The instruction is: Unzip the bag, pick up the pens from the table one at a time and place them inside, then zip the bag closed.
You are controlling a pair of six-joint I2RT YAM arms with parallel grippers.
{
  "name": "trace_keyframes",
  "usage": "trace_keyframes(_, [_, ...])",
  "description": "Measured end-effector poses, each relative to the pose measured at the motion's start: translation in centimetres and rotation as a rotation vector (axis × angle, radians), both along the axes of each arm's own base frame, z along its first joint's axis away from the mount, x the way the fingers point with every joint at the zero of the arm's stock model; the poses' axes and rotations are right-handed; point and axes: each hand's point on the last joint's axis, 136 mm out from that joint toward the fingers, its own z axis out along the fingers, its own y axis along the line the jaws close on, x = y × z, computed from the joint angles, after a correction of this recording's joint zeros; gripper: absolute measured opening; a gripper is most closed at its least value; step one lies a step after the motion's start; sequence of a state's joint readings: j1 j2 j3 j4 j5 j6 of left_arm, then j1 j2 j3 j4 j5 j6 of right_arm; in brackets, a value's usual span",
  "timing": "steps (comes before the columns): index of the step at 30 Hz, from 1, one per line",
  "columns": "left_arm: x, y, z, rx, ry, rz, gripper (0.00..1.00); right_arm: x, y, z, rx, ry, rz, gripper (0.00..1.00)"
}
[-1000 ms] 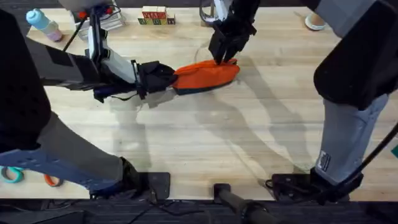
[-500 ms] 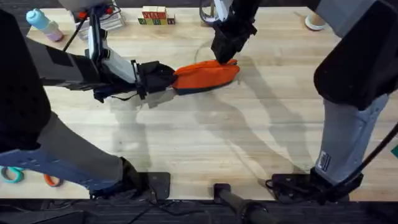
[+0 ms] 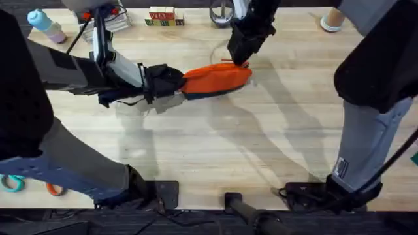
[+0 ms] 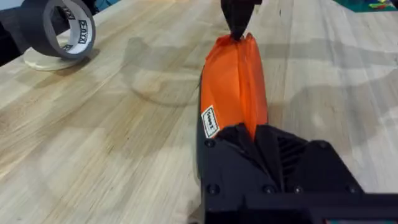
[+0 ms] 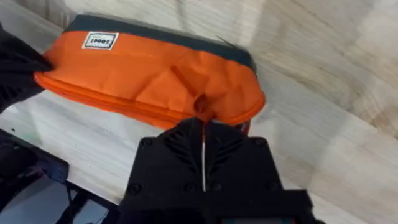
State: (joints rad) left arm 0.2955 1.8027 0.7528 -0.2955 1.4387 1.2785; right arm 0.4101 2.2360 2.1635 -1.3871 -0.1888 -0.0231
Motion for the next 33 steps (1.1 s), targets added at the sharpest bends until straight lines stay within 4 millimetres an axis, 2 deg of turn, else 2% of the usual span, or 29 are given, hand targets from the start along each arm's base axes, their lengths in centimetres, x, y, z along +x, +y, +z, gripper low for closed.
trace_keyframes(9, [0.0,0.0,0.0,0.0,0.0,0.0,0.042,0.6,-1.8,0.2,0.013,0.012,-0.049,0.031])
trace_keyframes(21, [0.0,0.0,0.0,0.0,0.0,0.0,0.042,2.2,-5.8,0.1,-0.009,0.009,-0.14,0.031])
trace_keyframes(33, [0.0,0.0,0.0,0.0,0.0,0.0,0.042,2.5,-6.8,0.1,-0.012,0.009,-0.164,0.031])
